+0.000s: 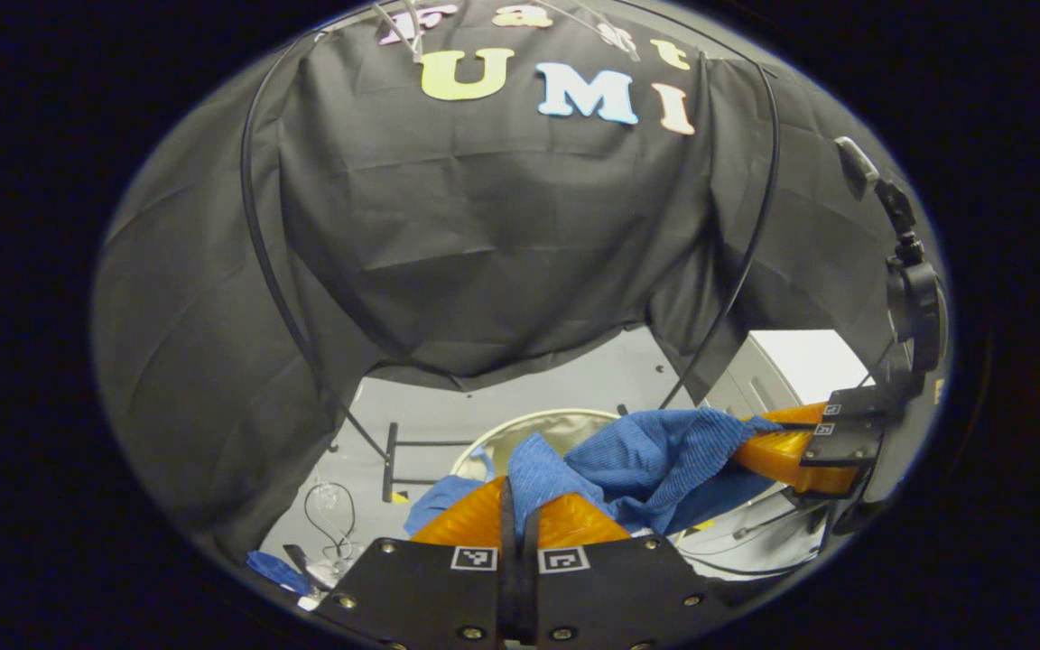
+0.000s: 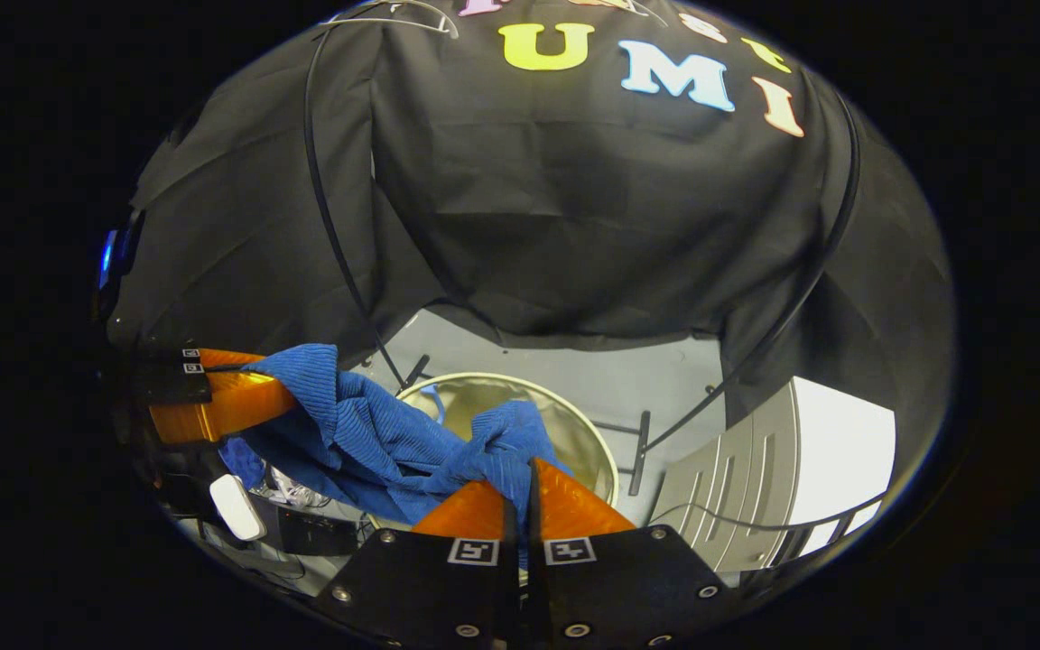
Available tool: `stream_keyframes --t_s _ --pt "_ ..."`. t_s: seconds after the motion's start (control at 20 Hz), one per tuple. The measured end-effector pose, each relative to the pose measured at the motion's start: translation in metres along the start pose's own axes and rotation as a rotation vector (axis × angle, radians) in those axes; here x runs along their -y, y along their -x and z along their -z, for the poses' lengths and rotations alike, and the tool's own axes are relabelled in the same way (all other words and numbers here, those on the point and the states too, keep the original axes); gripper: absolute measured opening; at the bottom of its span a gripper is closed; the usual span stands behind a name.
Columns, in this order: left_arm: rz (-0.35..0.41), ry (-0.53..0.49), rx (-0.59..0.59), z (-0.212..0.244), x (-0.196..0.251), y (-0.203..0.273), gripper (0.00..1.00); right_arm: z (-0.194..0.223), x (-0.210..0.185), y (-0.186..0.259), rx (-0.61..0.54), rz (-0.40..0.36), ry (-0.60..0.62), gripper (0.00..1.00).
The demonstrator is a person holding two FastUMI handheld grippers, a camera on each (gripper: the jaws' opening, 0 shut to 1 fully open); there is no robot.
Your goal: Grasp the clothes on the hanger with both hands and then place them into the laundry hamper below.
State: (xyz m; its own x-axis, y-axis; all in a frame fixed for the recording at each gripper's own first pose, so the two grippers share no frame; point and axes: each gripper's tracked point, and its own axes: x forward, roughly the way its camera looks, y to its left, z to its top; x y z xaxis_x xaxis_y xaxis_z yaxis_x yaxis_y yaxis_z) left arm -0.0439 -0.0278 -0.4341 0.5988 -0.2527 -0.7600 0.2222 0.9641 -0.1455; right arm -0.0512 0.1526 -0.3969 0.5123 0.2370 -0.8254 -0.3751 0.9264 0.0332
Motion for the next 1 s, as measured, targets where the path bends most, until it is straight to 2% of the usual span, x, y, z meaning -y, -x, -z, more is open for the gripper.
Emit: stream_keyframes --t_s 0.15,0.25,0.5,0.55,0.75,1.0 --pt "-0.007 0.005 -0.045 0.015 -0.003 -0.007 0.00 0.012 0.004 -0.005 -0.038 0.015 -0.007 0.07" --pt "-0.011 0.036 -0.065 0.020 -0.005 -0.006 0.04 0.024 0.002 -0.013 -0.063 -0.001 -0.025 0.11" --pt "-0.077 0.057 -0.032 0.012 -0.027 -0.002 0.90 0.015 0.007 -0.011 -0.035 0.004 -0.070 0.82" --pt "-0.084 0.056 -0.029 0.010 -0.032 0.000 0.90 0.015 0.007 -0.011 -0.032 0.006 -0.074 0.96" --pt "-0.083 0.052 0.001 -0.005 -0.035 0.010 0.92 0.005 0.011 -0.004 0.000 0.016 -0.079 0.96" --pt "-0.069 0.040 0.120 -0.057 -0.037 0.033 0.91 -0.021 0.028 0.024 0.093 0.056 -0.103 0.96"
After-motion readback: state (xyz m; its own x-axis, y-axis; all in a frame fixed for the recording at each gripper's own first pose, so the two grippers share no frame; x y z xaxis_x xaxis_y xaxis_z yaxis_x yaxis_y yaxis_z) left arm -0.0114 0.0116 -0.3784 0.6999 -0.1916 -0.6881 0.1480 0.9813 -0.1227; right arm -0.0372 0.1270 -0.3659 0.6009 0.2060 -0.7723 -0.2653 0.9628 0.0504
